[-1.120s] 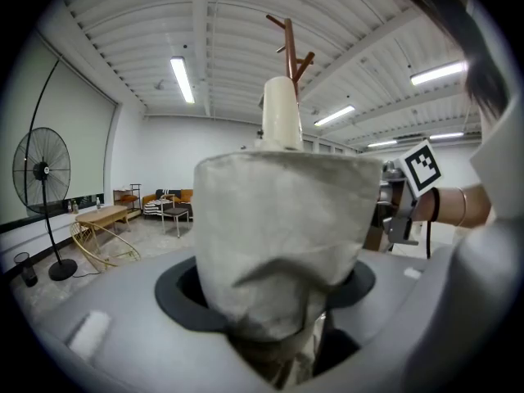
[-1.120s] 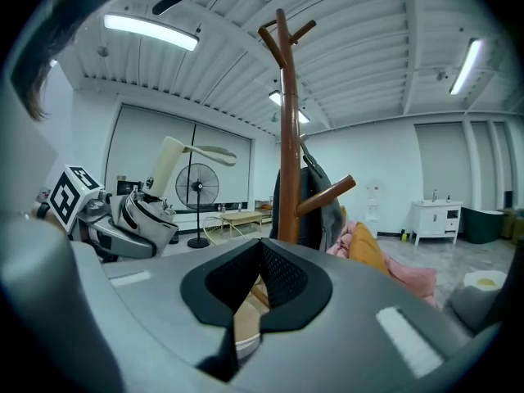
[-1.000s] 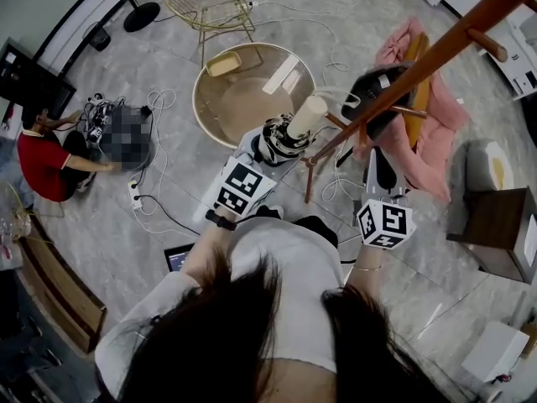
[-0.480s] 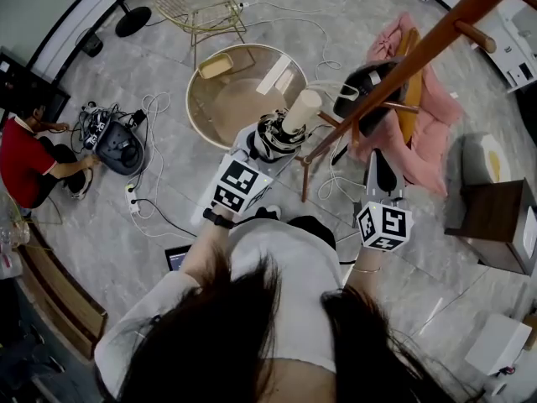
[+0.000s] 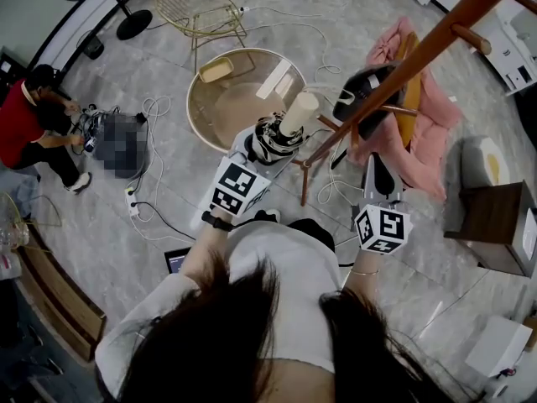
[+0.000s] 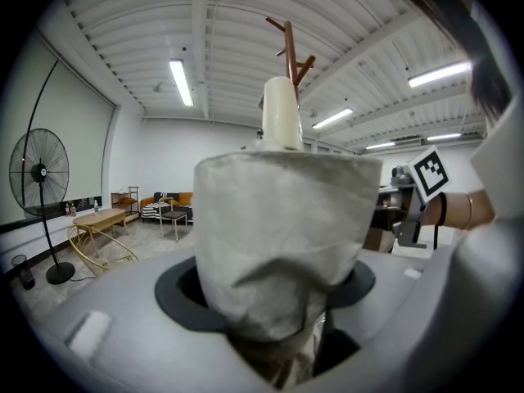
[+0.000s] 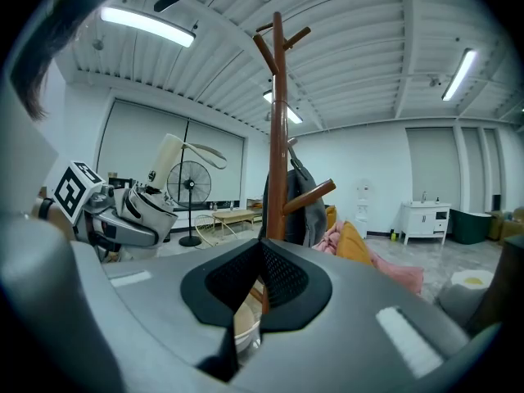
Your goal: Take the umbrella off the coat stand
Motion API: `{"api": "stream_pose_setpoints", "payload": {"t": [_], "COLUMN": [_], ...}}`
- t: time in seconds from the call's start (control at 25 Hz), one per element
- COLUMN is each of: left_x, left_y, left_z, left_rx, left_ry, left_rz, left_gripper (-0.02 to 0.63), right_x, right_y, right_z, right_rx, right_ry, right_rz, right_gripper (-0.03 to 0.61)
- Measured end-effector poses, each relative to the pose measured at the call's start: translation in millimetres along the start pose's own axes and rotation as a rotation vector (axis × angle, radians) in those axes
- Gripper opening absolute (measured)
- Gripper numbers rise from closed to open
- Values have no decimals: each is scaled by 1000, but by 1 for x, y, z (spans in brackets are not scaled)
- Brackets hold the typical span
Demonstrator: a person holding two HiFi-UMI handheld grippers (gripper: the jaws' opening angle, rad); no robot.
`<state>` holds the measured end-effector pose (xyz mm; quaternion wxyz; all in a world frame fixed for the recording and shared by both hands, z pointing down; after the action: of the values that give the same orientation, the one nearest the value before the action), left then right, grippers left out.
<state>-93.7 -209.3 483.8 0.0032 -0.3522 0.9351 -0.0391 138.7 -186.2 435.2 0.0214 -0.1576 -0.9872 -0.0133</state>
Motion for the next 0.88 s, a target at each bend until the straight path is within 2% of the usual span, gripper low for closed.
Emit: {"api": "stream_pose_setpoints", "payload": {"t": [0.88], "left_x": [3], "left_y": [-1], "left_z": [11], "left_rx": [-20], "left_ry": [-7], "left_rz": [-33], "left_gripper": [348], "right_x": [6], "right_y": [2], "right_z": [3], "right_rx": [-10], "right_ry": [-20], "right_rz": [-19], "right_gripper": [2]}}
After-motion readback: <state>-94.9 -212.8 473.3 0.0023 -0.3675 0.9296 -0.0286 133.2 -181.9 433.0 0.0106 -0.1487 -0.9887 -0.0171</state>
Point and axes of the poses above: the fingertips, and each gripper's own axes: y backward along the fingers, x to its left, z out of its top, the point moved 4 cm from there along y, backward along the fingers, and after that the axes turned 10 degrees about -x, right-handed, at the moved point
